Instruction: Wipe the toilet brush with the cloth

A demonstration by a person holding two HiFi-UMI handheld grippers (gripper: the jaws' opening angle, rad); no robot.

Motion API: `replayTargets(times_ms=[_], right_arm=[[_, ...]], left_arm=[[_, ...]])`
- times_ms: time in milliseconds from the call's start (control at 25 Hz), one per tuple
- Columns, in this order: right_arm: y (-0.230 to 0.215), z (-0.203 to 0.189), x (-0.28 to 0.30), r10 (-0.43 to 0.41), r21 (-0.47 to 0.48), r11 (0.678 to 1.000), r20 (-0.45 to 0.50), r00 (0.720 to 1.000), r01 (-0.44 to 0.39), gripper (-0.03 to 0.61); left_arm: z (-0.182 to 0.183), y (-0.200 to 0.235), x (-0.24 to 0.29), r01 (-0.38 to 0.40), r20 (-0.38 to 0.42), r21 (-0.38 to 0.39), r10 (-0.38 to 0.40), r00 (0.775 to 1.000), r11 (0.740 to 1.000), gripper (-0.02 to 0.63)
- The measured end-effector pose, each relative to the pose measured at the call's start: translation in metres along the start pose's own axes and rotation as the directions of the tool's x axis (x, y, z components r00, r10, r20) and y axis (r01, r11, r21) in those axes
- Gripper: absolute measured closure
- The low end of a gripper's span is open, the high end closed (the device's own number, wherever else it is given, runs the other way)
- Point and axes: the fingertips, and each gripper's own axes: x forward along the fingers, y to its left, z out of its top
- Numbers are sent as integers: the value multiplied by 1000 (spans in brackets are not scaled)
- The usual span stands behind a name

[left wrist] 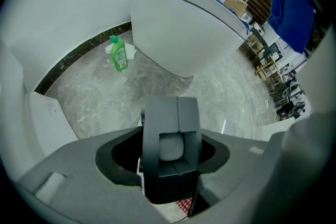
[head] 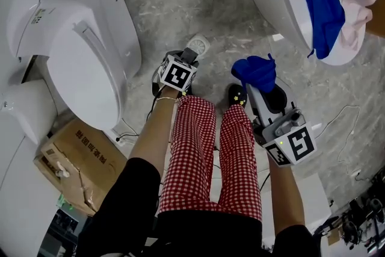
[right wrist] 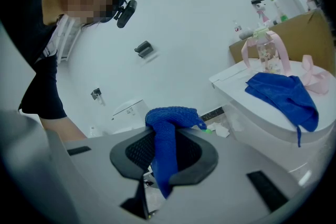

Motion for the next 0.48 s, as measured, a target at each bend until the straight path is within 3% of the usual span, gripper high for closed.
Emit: replayTargets(times_ms=[480], right_arm=[[-2, -10, -6, -19, 20, 1000, -6, 1000, 19, 505]], left_arm=[[4, 2, 10, -9, 13, -6, 9, 1000, 1000, 388]])
